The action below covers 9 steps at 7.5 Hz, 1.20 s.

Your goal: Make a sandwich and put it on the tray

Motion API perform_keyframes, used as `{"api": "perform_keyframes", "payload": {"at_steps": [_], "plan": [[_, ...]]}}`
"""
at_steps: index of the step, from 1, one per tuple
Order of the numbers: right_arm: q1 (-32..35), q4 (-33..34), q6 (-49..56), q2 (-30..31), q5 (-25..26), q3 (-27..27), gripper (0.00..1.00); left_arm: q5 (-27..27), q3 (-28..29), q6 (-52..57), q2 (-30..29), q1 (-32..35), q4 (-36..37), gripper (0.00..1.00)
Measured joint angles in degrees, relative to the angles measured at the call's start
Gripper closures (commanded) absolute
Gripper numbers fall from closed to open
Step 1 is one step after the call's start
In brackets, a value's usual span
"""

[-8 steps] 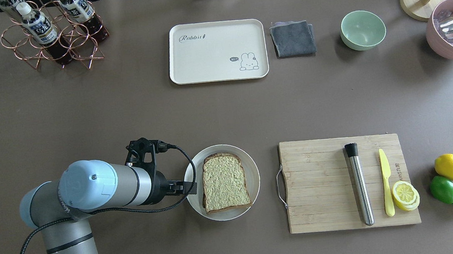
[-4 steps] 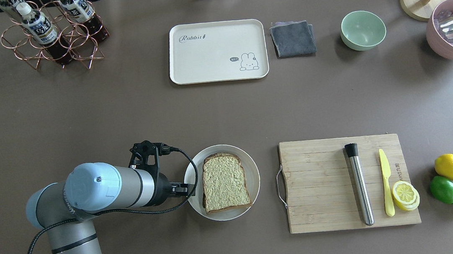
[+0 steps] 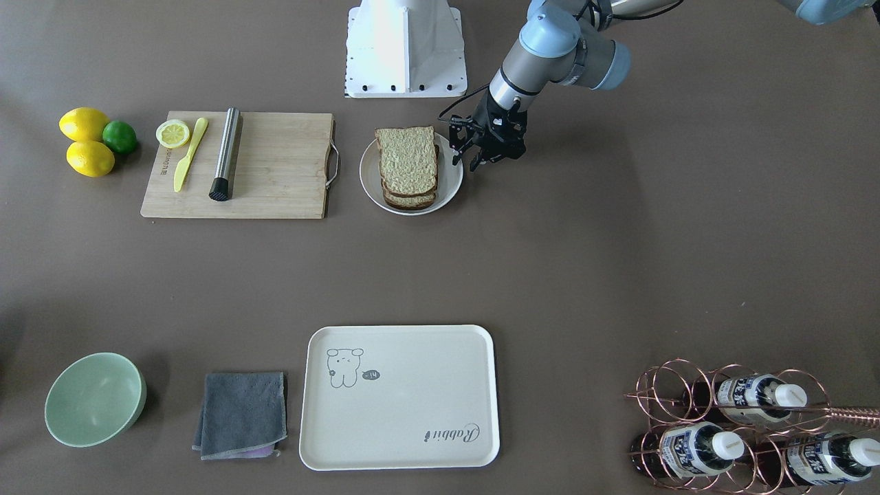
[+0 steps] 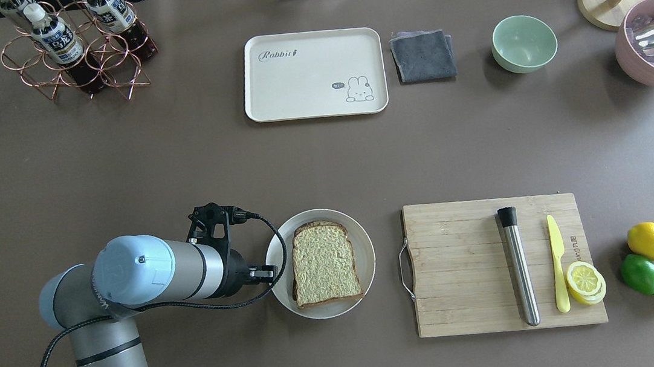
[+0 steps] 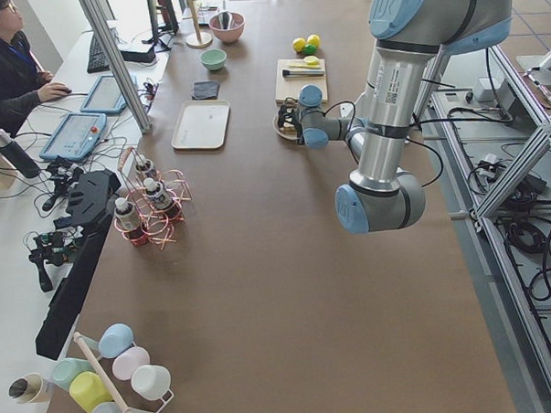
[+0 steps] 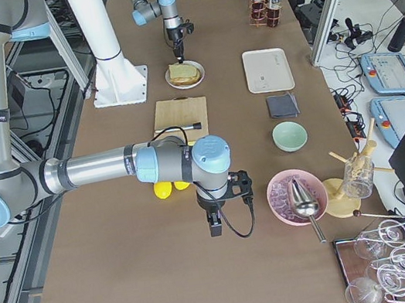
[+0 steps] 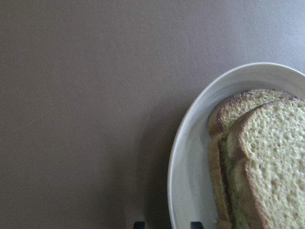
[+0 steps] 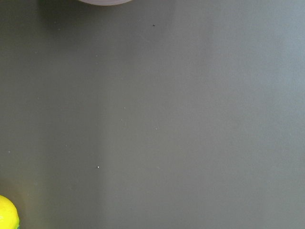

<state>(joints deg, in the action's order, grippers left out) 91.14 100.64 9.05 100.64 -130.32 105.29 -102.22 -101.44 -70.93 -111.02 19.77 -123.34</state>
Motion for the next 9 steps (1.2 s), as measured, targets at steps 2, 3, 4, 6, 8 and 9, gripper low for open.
{"api": "perform_keyframes", "payload": {"at_steps": [2,3,4,6,8,9], "plan": [[0.00,0.00,0.00,0.00,-0.02,0.00,0.00,0.00,0.69,-0.06,-0.29,0.00,-1.41,0.68],[0.00,0.00,0.00,0.00,-0.03,0.00,0.00,0.00,0.88,-0.08,-0.44,0.00,-1.67,0.77],[0.00,0.00,0.00,0.00,-0.02,0.00,0.00,0.00,0.94,-0.08,-0.52,0.00,-1.77,0.87],[0.00,0.00,0.00,0.06,-0.03,0.00,0.00,0.00,1.35,-0.12,-0.66,0.00,-1.81,0.98],[0.00,0.00,0.00,0.08,-0.03,-0.05,0.00,0.04,1.98,-0.08,-0.91,0.00,-1.78,1.00],[0.00,0.00,0.00,0.09,-0.02,-0.07,0.00,0.07,2.07,-0.04,-0.98,0.00,-1.74,1.00]]}}
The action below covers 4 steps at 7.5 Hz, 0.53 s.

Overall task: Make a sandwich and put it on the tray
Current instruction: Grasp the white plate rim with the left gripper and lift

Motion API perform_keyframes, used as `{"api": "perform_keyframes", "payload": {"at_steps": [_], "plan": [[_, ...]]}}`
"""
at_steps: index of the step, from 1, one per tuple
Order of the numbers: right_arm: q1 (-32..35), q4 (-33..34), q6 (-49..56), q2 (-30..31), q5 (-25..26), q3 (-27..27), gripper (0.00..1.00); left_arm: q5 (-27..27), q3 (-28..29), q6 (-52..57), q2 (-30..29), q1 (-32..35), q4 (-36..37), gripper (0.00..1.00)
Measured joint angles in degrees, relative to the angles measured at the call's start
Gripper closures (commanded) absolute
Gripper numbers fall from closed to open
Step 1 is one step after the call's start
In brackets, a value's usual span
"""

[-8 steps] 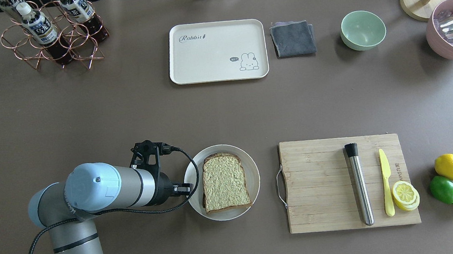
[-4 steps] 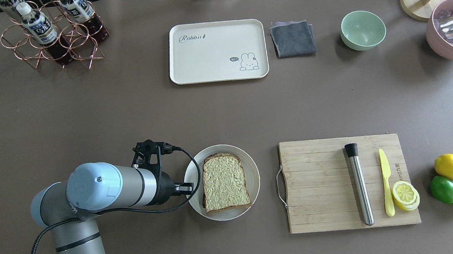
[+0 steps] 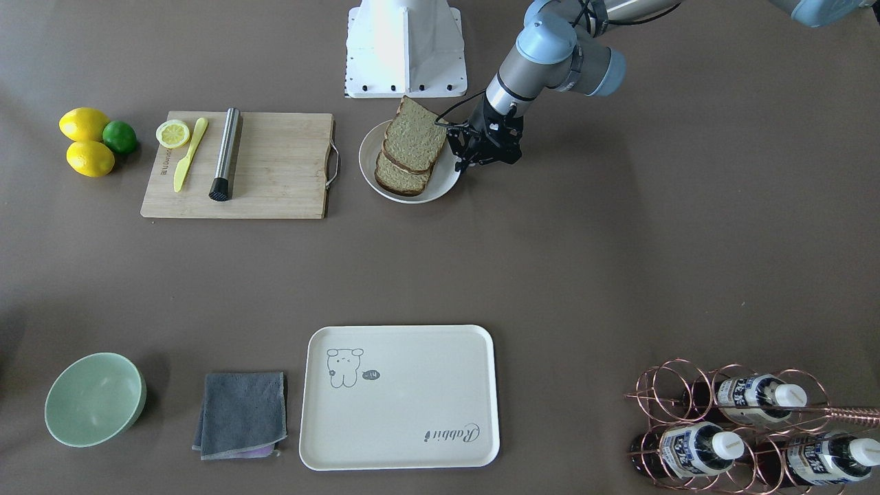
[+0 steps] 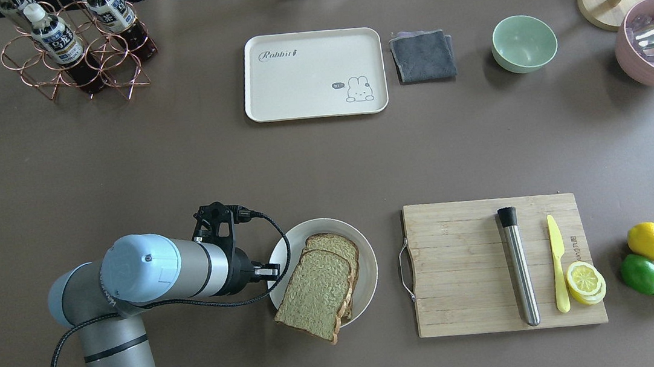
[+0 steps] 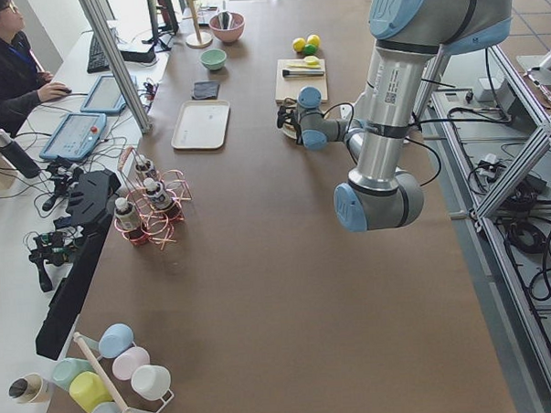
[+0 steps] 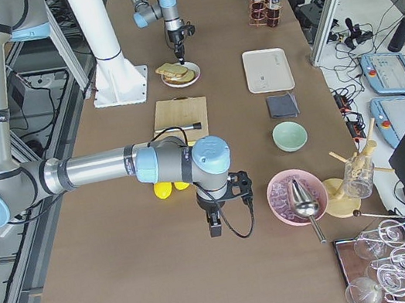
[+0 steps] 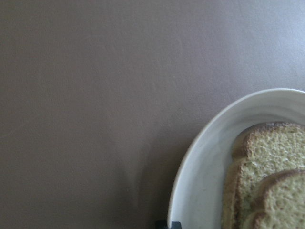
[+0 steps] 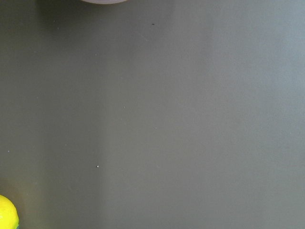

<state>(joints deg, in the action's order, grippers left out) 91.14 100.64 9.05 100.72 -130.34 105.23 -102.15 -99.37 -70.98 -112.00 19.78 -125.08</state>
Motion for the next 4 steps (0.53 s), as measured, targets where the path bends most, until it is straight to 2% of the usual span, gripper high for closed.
{"api": "perform_keyframes", "payload": {"at_steps": [4], "plan": [[-0.03,0.00,0.00,-0.04,0.28,-0.05,0.00,-0.69,-0.35,0.25,-1.01,1.59,0.43,1.00]]}}
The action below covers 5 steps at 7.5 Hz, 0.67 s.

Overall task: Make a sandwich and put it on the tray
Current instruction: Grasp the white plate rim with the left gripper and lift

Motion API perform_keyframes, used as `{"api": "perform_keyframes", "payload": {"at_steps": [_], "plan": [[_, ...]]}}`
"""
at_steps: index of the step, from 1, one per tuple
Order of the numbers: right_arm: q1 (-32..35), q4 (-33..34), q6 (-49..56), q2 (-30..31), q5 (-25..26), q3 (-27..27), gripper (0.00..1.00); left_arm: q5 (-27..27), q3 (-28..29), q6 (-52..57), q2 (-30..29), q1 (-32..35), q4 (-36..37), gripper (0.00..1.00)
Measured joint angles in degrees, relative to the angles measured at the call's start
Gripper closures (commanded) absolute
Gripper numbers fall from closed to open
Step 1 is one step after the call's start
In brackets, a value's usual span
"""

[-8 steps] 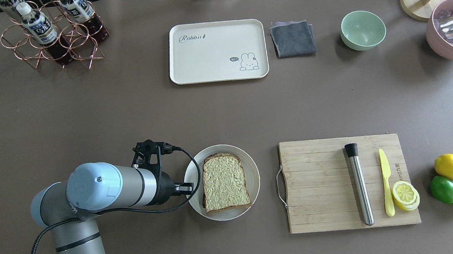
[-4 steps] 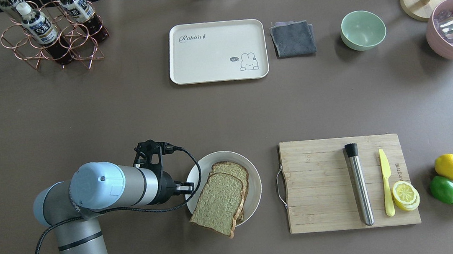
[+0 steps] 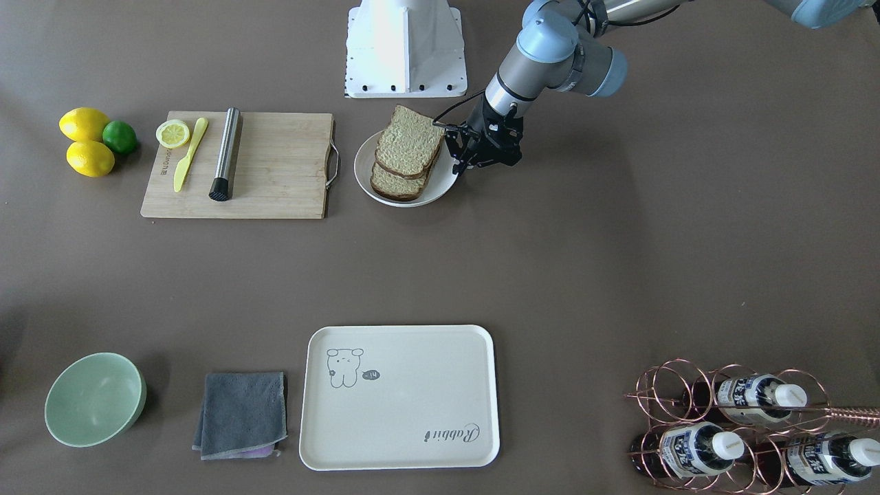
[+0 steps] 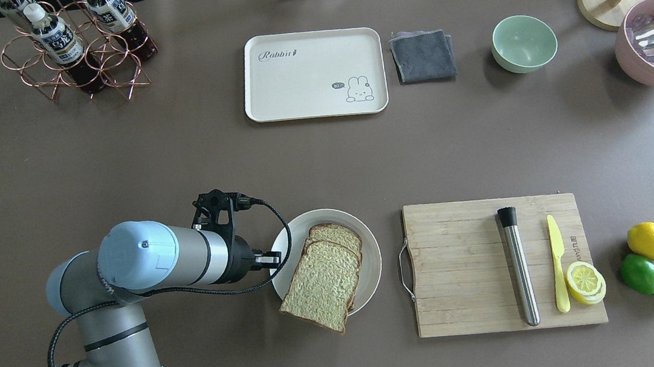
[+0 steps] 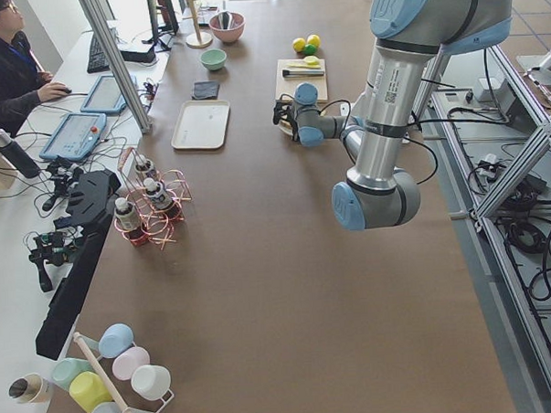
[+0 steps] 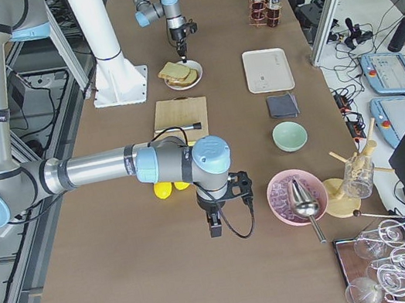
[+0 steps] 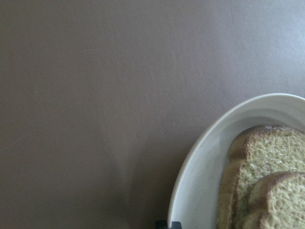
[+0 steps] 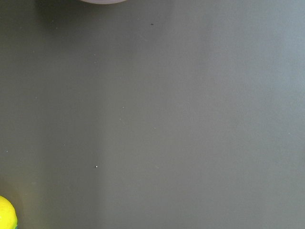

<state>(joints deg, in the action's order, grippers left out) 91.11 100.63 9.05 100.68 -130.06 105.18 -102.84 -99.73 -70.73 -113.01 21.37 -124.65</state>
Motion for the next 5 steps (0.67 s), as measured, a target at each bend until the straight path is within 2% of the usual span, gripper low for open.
{"api": "perform_keyframes", "payload": {"at_steps": [3,5], "plan": [[-0.01,-0.20,0.00,-0.14,0.04,-1.33,0.00,-7.76,0.12,1.03,-1.07,6.72,0.43,1.00],[0.02,-0.26,0.00,-0.08,0.14,-1.76,0.00,-13.03,0.49,1.20,-4.51,11.87,5.65,1.00]]}}
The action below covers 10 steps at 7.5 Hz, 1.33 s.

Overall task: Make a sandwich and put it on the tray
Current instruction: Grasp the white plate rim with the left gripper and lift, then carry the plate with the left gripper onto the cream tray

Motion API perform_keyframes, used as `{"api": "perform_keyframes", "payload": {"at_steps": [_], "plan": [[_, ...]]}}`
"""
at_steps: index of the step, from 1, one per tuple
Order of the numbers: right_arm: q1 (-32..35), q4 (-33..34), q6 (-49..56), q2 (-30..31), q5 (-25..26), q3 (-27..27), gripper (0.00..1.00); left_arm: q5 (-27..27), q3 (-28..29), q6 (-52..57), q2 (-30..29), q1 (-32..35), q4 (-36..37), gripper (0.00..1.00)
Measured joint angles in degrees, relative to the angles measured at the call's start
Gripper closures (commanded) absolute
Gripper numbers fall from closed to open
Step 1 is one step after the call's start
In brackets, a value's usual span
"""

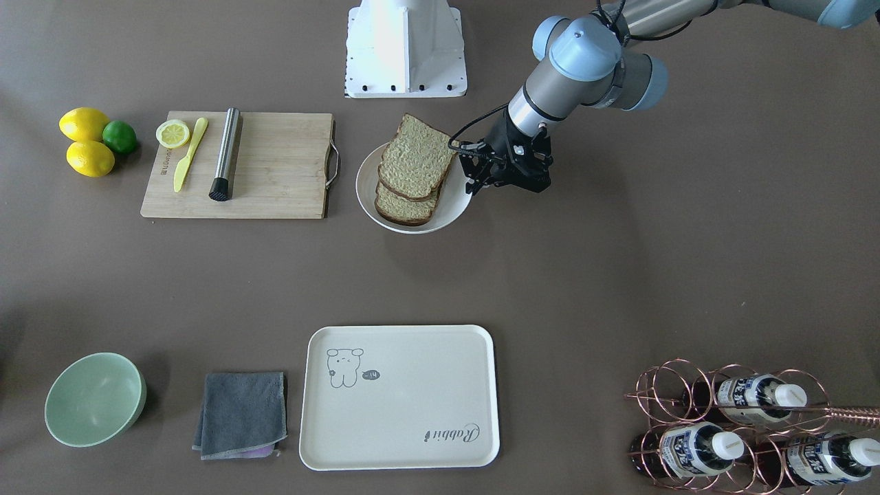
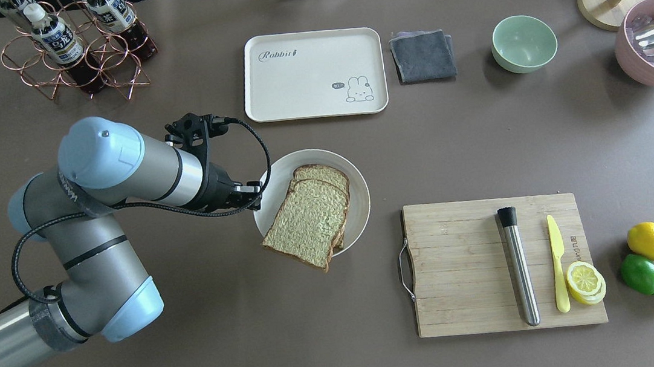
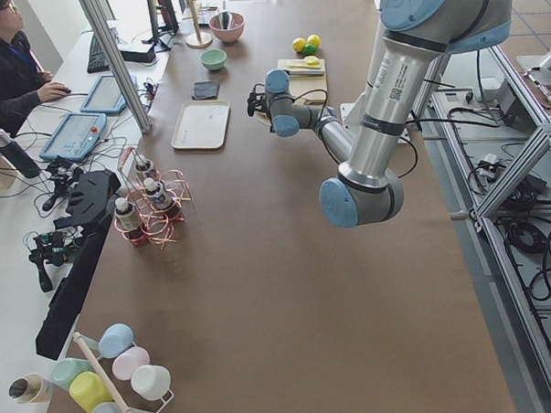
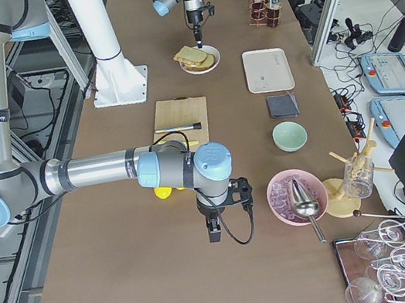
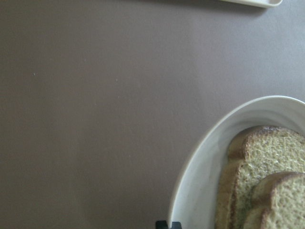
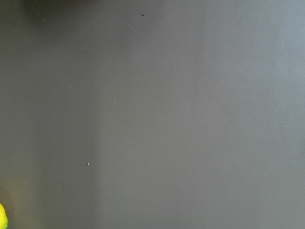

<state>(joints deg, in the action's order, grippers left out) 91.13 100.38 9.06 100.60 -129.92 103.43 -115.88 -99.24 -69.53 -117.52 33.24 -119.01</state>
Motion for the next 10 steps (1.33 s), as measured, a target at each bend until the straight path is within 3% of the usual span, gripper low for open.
{"api": "perform_keyframes", "payload": {"at_steps": [2,5,10], "plan": [[0.00,-0.01,0.02,-0.04,0.12,-0.80,0.00,-3.11,3.04,0.23,-5.75,4.98,6.58,1.00],[0.05,-0.08,-0.21,-0.65,0.11,-2.70,0.00,-7.91,16.57,2.57,-13.84,12.71,7.12,1.00],[0.09,-2.70,-0.46,-0.51,0.11,-3.11,0.00,-6.93,51.53,2.69,-31.30,16.13,-7.43,1.00]]}}
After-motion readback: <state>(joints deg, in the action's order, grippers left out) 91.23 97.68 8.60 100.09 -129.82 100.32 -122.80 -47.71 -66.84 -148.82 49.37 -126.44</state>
